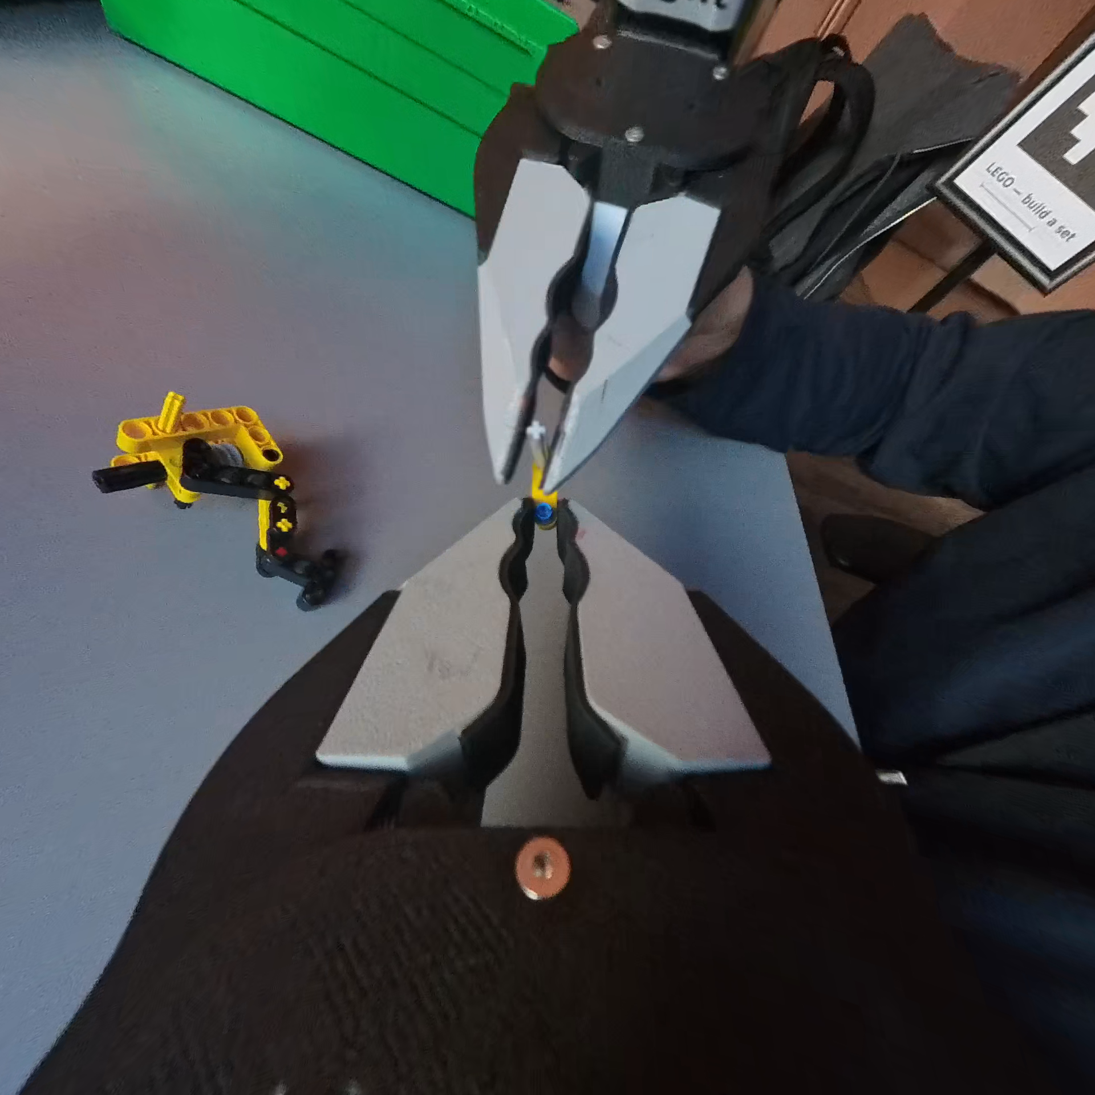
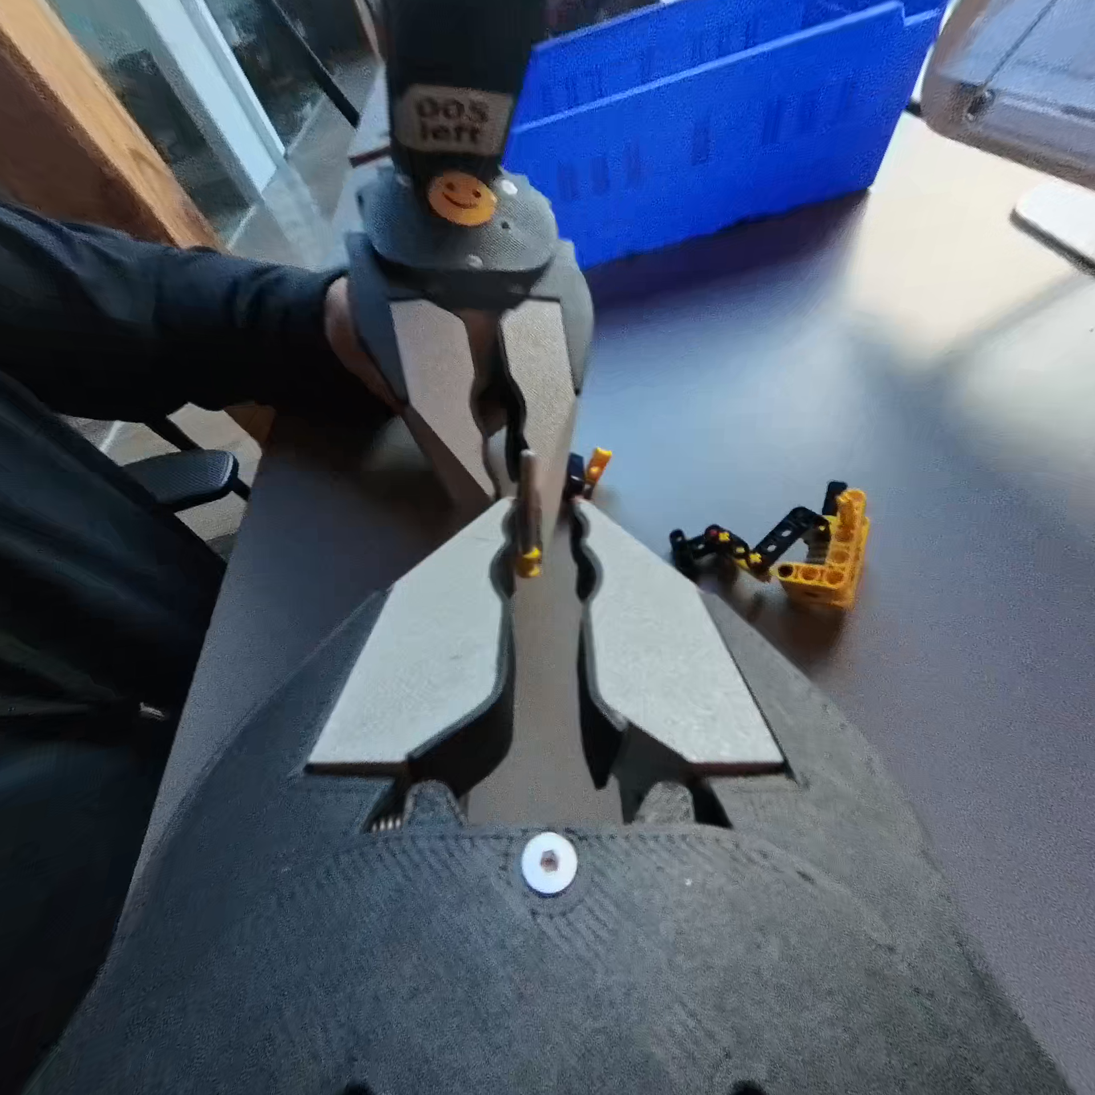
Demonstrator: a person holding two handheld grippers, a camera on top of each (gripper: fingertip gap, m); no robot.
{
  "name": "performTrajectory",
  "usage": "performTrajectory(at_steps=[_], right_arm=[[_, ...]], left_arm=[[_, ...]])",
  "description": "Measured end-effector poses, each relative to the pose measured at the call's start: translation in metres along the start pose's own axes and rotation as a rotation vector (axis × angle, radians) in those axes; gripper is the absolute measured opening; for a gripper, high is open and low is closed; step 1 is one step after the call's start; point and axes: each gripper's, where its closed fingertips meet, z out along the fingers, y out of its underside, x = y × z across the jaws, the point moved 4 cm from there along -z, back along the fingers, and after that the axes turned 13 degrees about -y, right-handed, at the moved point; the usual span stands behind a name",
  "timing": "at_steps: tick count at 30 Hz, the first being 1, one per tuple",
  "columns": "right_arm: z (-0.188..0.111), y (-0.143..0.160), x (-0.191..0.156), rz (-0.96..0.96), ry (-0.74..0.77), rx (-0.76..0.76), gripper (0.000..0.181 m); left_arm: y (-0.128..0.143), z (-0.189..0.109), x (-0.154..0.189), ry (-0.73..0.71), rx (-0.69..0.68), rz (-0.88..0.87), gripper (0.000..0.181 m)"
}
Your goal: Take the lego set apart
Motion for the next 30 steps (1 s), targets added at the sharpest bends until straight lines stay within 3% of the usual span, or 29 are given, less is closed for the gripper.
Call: performTrajectory(at_steps=[1, 3, 10, 17, 19, 22, 26, 30], right_arm=[[-0.001, 0.002, 0.002, 0.012, 0.002, -0.002, 0.023], [0.002, 0.004, -0.004, 0.027, -0.08, -0.004, 0.008], [0.011, 0.013, 0.001, 0.089, -0.086, -0.039, 0.001], [0.003, 0.004, 0.012, 0.271, -0.103, 0.247, 0.0], [0.004, 0.002, 0.018, 0.28, -0.032, 0.255, 0.001], [0.002, -0.005, 0.024, 0.251, 0.013, 0.267, 0.0], [0.008, -0.008, 0.025, 0.049, 0.188, 0.108, 0.0], [0.01, -0.008, 0.029, 0.016, 0.212, 0.077, 0.0]], left_arm=[[-0.001, -0.002, 0.001, -0.007, 0.002, 0.018, 0.005], [-0.001, -0.003, 0.004, 0.005, -0.005, 0.019, 0.005], [0.012, -0.001, -0.002, -0.009, -0.072, 0.023, 0.005], [-0.001, 0.0, -0.007, -0.049, 0.07, -0.045, 0.005], [-0.001, 0.001, -0.012, -0.094, 0.059, -0.003, 0.006], [-0.005, 0.002, -0.021, -0.037, 0.101, -0.108, 0.006], [-0.005, 0.003, -0.028, -0.04, 0.089, -0.121, 0.005], [-0.003, 0.005, -0.032, -0.055, 0.06, -0.107, 0.006]])
